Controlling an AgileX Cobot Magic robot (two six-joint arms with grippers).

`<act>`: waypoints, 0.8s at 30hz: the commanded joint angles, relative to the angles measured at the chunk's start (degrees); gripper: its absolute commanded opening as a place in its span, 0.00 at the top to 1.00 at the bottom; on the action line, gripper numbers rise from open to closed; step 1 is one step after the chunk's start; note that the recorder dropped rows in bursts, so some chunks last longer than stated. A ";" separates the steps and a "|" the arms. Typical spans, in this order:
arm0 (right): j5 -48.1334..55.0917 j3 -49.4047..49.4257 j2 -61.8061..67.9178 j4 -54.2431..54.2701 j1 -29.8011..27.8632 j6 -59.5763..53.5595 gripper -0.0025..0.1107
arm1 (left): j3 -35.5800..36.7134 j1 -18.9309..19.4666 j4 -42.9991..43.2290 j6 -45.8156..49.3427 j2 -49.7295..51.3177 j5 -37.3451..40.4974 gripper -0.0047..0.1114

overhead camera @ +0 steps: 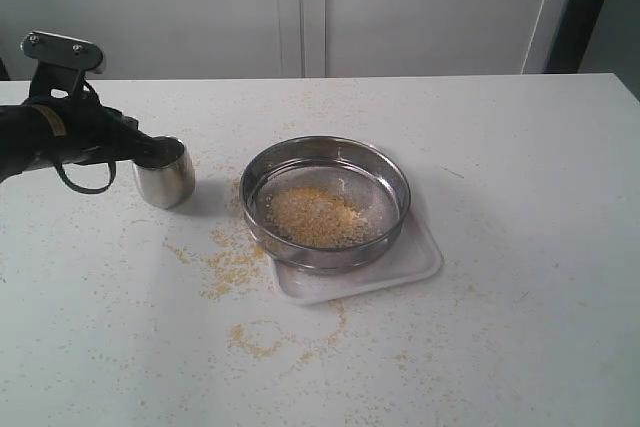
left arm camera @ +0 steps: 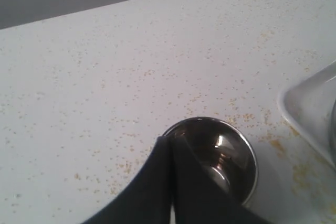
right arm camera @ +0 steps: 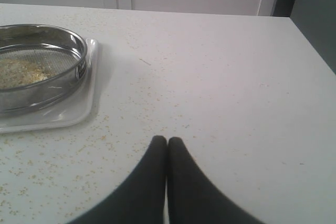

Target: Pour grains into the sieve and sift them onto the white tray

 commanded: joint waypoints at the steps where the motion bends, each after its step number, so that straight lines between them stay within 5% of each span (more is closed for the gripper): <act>1: -0.59 0.33 -0.24 -0.21 -0.08 -0.16 0.98 | 0.31 0.19 0.30 -2.65 -2.09 4.44 0.96; 24: -0.59 0.33 -0.24 -0.21 -0.08 -0.16 0.98 | 0.31 0.19 -9.36 -2.76 -12.41 41.66 0.96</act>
